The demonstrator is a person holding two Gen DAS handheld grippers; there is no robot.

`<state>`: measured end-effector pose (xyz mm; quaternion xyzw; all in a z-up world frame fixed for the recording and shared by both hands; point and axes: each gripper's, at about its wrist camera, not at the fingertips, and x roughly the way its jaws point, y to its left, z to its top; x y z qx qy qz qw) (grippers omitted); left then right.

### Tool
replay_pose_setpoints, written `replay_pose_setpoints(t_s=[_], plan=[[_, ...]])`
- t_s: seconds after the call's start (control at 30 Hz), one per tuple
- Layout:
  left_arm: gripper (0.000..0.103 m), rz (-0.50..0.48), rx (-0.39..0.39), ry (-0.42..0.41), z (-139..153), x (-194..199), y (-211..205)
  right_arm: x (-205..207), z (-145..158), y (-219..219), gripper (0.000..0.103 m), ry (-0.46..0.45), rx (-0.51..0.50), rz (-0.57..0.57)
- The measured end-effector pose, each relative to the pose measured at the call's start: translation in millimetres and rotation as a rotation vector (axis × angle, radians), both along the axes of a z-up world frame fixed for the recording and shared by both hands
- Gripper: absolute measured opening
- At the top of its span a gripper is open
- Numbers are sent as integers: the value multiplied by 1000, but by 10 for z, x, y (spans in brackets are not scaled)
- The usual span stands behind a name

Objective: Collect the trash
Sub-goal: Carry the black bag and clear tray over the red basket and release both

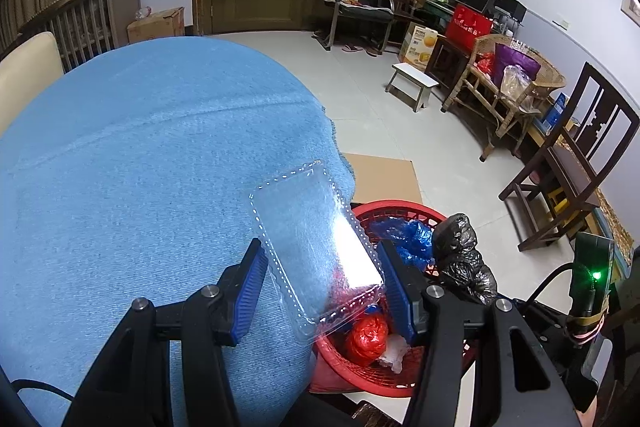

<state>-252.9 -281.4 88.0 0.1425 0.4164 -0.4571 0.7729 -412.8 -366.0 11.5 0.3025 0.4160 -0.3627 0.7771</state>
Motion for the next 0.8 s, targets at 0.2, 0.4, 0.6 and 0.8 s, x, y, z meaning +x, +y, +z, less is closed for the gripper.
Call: replay_pose_setpoints(t_s=[0.2,0.4,0.6,0.8], plan=[[57,-7,-1,5,-34,14,7,-24,-20,-7,41,6,4,-12],[57,-7,4,6,-49,20,0,-7,-93,-4,43,19,39,-14],[58,-7,8,5,-61,3,-5,-18,-31,-7,58,-4,24,-23],[57,-11,13,6,-78,-13,-25,-131,227,-128,59,-69,-37,-81]])
